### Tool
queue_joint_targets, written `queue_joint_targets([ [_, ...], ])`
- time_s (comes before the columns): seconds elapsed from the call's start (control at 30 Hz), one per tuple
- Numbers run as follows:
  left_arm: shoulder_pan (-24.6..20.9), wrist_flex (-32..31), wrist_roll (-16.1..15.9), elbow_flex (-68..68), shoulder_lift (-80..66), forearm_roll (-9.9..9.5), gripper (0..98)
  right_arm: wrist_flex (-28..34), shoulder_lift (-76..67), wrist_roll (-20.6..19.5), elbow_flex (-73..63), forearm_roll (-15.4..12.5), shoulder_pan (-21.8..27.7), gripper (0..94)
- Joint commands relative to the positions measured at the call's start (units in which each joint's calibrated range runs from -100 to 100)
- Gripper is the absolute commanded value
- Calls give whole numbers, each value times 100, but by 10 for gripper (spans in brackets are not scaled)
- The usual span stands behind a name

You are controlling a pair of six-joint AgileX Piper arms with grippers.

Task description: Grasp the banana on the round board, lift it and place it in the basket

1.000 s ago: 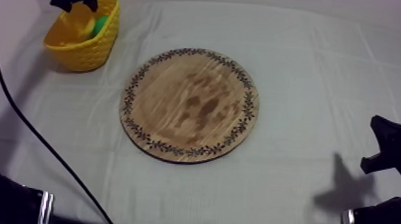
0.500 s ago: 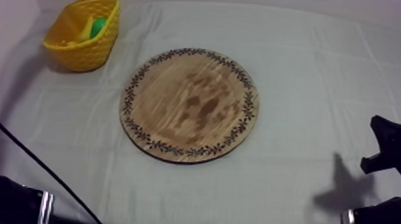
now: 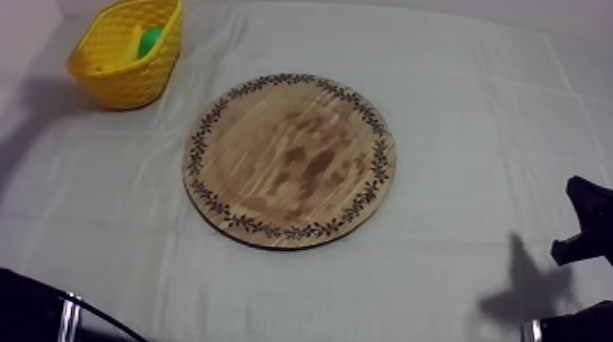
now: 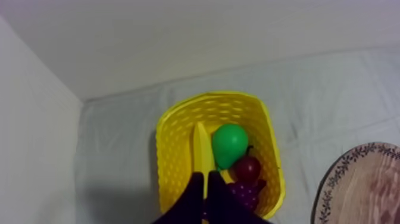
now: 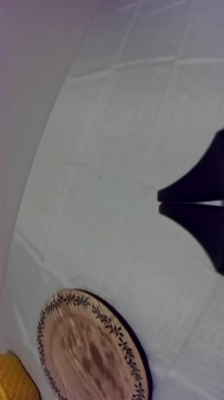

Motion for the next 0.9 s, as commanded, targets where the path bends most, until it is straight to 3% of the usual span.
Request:
queue_joint_targets([
  [0.0,22,-433,-31,990,-1073,-9,0,1,0,2,-3,0,0,3],
  [0.3,288,-1364,94,2909,-3433,-3,0,1,0,0,-3,0,0,3],
  [0.67,277,-1734,566,5156,-6008,-127,0,1,0,0,-3,0,0,3],
  [0.87,-12,-1832,454,6351,-7290,108,0,1,0,1,-3,0,0,3],
])
